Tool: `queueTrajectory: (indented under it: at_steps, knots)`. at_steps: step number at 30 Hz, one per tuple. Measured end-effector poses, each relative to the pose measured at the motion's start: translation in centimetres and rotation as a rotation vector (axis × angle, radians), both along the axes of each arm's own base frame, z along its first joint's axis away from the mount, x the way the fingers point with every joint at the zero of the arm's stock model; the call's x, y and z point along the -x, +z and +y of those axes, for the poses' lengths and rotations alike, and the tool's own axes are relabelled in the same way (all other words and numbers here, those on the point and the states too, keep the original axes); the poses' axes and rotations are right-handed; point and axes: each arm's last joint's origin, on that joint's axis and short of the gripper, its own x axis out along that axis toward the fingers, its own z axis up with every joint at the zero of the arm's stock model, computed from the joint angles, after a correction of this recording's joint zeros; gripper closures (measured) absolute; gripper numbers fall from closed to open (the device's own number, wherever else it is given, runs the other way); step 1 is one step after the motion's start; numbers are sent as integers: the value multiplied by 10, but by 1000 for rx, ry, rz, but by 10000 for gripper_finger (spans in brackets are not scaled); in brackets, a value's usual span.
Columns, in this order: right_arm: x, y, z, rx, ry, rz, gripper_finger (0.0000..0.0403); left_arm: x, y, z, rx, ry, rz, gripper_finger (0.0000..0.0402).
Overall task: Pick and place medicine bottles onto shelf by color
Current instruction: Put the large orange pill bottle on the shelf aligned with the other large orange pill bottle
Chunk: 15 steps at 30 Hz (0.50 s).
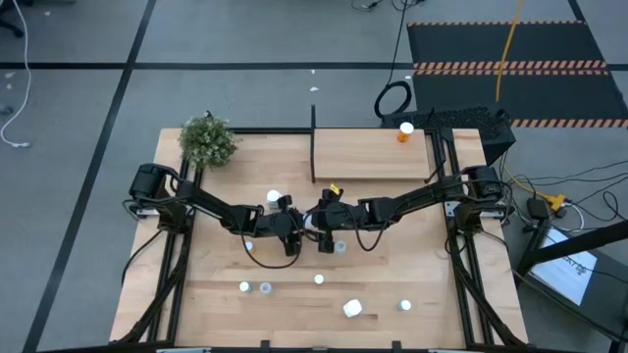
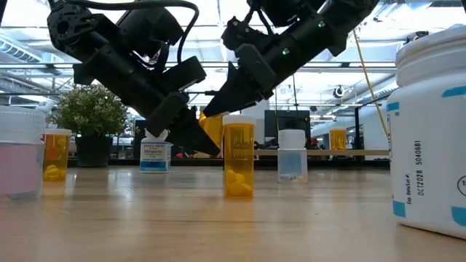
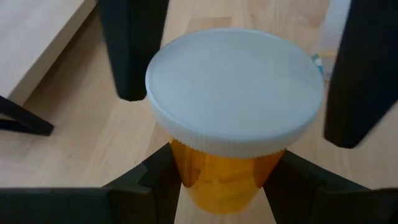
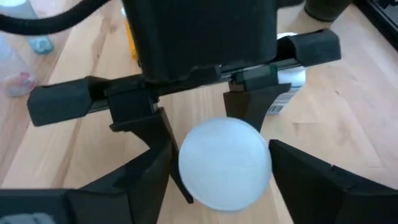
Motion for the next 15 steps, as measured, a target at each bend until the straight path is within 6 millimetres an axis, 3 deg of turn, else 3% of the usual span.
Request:
queueTrajectory:
  at_steps: [7,15]
  knots:
    - [0,0,0,-19,12,6,198,0,0,0,5,0,-1,213]
    - [0,-1,0,-31,21,6,179,0,0,-3,6,-8,-1,203]
